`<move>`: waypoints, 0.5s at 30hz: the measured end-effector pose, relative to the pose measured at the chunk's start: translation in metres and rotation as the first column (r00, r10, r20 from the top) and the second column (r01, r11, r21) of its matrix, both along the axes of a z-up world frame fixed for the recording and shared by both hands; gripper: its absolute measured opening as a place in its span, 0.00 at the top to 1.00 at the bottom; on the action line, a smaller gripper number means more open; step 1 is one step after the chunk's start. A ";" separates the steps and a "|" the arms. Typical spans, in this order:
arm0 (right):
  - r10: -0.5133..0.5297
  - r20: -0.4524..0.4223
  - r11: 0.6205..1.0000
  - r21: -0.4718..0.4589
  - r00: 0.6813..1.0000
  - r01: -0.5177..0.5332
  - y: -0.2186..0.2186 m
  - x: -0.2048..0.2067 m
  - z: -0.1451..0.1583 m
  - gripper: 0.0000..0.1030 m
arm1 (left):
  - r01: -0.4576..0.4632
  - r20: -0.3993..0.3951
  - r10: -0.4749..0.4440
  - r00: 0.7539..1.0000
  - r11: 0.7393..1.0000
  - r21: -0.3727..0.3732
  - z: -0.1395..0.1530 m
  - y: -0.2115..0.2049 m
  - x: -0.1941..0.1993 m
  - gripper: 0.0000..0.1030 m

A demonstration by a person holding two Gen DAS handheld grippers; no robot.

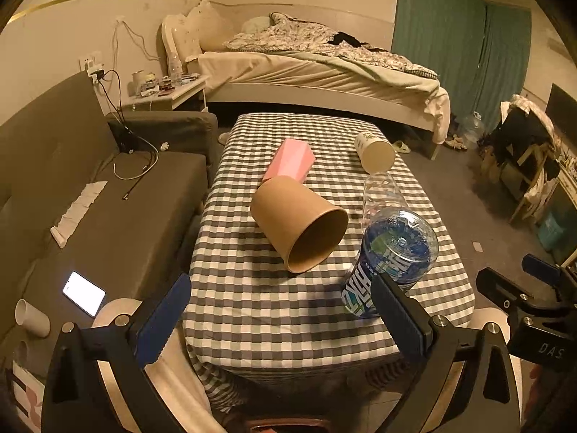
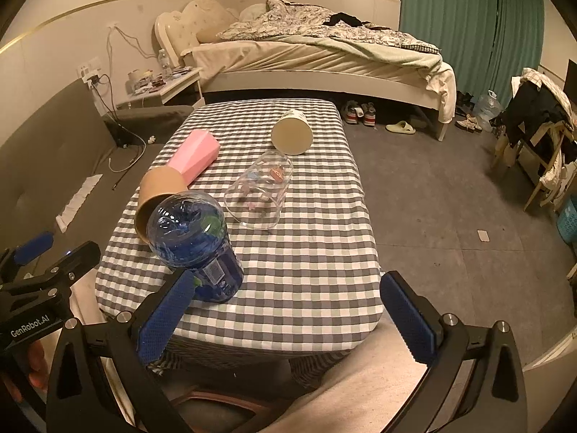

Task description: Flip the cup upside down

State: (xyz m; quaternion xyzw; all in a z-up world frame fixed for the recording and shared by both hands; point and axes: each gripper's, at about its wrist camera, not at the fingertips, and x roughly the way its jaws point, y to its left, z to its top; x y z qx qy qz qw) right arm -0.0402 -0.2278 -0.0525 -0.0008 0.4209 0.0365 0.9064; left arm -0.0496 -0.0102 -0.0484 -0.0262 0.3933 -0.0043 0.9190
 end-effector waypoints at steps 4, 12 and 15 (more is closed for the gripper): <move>-0.003 -0.008 1.000 0.000 1.000 0.003 -0.002 0.000 -0.002 0.00 | 0.002 -0.002 -0.002 1.000 1.000 0.004 0.000 0.000 0.000 0.00; -0.005 -0.015 1.000 0.001 1.000 0.005 -0.003 -0.001 -0.004 0.00 | 0.003 -0.005 -0.003 1.000 1.000 0.008 -0.001 -0.001 0.000 0.00; -0.006 -0.015 1.000 0.001 1.000 0.006 -0.003 -0.002 -0.005 0.00 | 0.004 -0.006 -0.004 1.000 1.000 0.009 -0.001 -0.001 0.000 0.00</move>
